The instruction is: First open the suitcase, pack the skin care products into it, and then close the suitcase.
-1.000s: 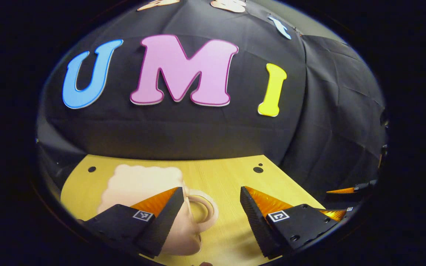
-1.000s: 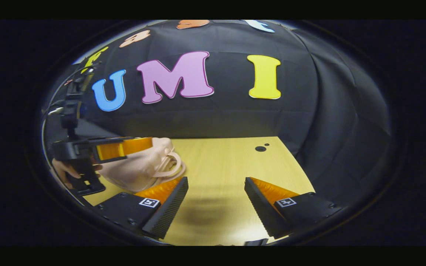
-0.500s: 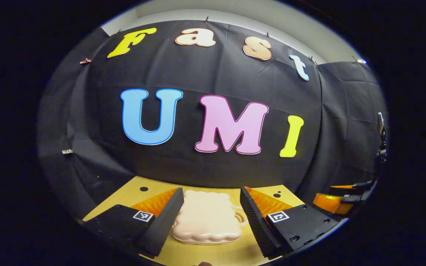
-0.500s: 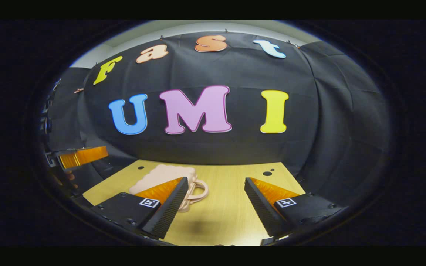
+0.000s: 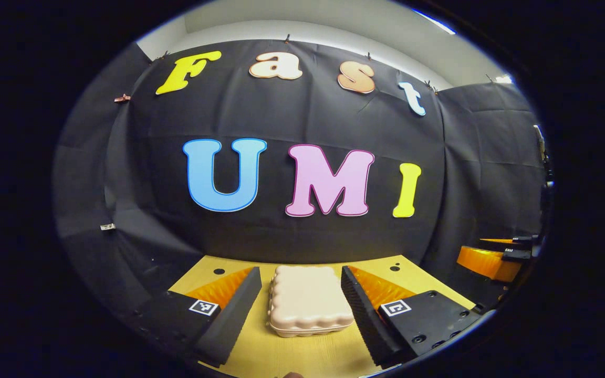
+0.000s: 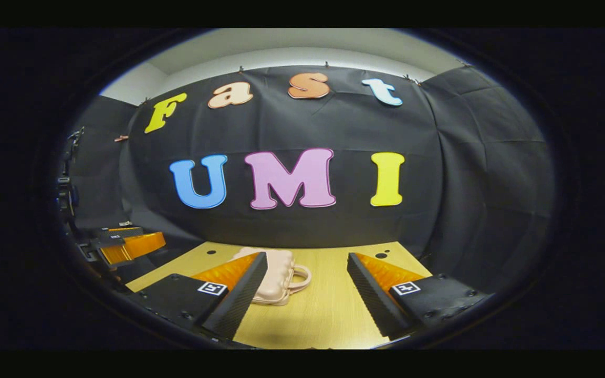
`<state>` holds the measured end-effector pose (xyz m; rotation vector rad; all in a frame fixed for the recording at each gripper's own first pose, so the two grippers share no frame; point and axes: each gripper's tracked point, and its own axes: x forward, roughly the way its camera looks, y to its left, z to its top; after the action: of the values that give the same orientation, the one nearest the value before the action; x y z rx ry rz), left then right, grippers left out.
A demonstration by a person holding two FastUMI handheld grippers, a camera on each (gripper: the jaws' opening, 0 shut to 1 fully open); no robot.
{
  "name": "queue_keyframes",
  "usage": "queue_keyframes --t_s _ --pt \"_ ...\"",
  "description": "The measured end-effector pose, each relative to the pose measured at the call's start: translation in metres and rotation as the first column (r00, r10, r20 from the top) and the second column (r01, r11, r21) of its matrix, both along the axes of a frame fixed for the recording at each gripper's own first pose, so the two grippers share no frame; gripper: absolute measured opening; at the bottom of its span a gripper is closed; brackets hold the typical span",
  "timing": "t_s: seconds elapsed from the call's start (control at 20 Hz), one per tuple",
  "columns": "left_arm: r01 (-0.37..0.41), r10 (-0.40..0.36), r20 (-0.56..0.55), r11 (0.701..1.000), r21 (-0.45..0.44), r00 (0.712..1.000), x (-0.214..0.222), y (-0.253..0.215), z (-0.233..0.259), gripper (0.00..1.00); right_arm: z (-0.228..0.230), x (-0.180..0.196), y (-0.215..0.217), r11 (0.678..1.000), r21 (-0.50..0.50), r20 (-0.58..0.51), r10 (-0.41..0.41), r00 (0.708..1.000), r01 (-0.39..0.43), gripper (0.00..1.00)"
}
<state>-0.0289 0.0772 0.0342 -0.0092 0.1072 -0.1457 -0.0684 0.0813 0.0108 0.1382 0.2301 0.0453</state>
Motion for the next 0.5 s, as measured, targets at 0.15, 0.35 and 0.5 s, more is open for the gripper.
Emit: queue_keyframes --t_s 0.15,0.35,0.5 --pt "0.012 -0.012 0.017 1.000 0.023 1.000 -0.009 -0.002 0.006 0.96 0.010 -0.008 -0.001 1.000 0.001 0.015 -0.014 1.000 0.014 0.97" --pt "0.012 -0.014 0.059 0.999 0.041 0.998 -0.019 -0.001 0.017 0.96 0.028 -0.013 -0.003 1.000 -0.009 0.070 -0.023 0.997 0.024 0.97" --pt "0.014 -0.015 0.057 1.000 0.014 0.998 -0.027 -0.005 0.015 0.96 0.034 -0.018 -0.003 1.000 -0.010 0.084 -0.017 0.996 0.017 0.97"
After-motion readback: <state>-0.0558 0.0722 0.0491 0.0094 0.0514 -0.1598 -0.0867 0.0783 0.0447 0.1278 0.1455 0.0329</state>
